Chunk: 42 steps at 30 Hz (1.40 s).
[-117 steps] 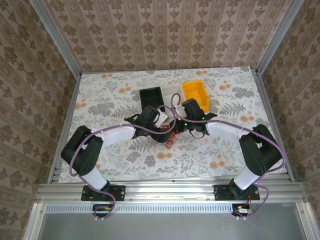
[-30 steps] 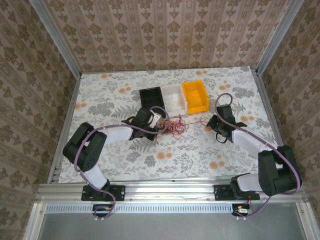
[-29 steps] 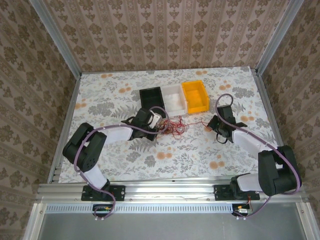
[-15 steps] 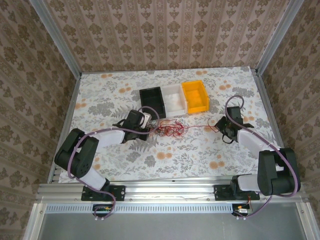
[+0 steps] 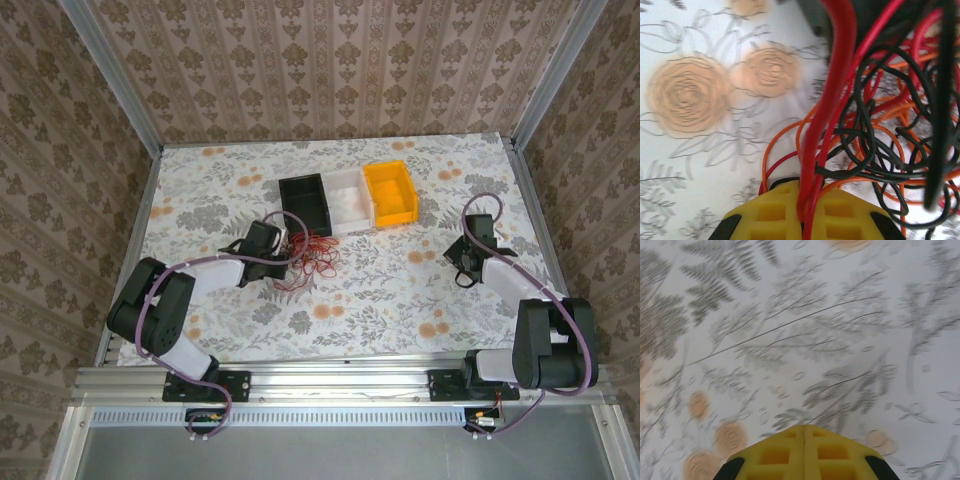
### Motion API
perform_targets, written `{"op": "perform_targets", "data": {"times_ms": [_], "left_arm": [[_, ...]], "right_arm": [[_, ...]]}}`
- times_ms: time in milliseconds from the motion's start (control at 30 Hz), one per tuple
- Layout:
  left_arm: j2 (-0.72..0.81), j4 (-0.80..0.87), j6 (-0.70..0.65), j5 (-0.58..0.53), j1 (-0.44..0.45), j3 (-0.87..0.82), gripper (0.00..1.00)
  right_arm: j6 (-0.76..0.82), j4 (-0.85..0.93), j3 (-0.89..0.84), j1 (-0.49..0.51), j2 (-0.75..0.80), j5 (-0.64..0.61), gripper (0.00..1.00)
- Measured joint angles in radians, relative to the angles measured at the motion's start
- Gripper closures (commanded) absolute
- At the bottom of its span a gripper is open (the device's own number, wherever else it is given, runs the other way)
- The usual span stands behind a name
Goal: Untangle the cables
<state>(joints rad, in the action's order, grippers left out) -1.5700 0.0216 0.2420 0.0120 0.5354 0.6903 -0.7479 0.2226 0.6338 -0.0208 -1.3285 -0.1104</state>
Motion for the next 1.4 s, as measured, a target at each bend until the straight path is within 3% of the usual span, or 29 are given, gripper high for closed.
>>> {"op": "perform_targets", "data": {"times_ms": [200,367,633,900,967,1067,1133,1400], "left_arm": [[-0.016,-0.012,0.002,0.065,0.062,0.020,1.00],[-0.037,-0.047,0.032,0.090,0.067,0.022,1.00],[-0.052,-0.061,0.047,0.100,0.067,0.033,1.00],[-0.052,-0.061,0.050,0.100,0.067,0.033,1.00],[-0.052,-0.061,0.050,0.100,0.067,0.033,1.00],[-0.052,-0.061,0.050,0.100,0.067,0.033,1.00],[-0.052,-0.060,0.051,0.096,0.067,0.033,1.00],[-0.085,0.001,0.073,0.039,0.078,0.085,1.00]], "right_arm": [[0.150,-0.097,0.060,0.312,-0.048,0.152,0.55],[0.323,-0.123,0.198,0.543,-0.172,0.301,0.48],[0.505,-0.049,0.408,0.623,-0.371,0.487,0.54],[0.566,0.038,0.502,0.641,-0.496,0.565,0.60],[0.571,0.048,0.517,0.642,-0.515,0.573,0.67],[0.582,0.051,0.530,0.644,-0.536,0.579,0.89],[0.583,0.052,0.531,0.644,-0.541,0.578,0.97],[0.518,0.004,0.449,0.614,-0.494,0.487,1.00]]}}
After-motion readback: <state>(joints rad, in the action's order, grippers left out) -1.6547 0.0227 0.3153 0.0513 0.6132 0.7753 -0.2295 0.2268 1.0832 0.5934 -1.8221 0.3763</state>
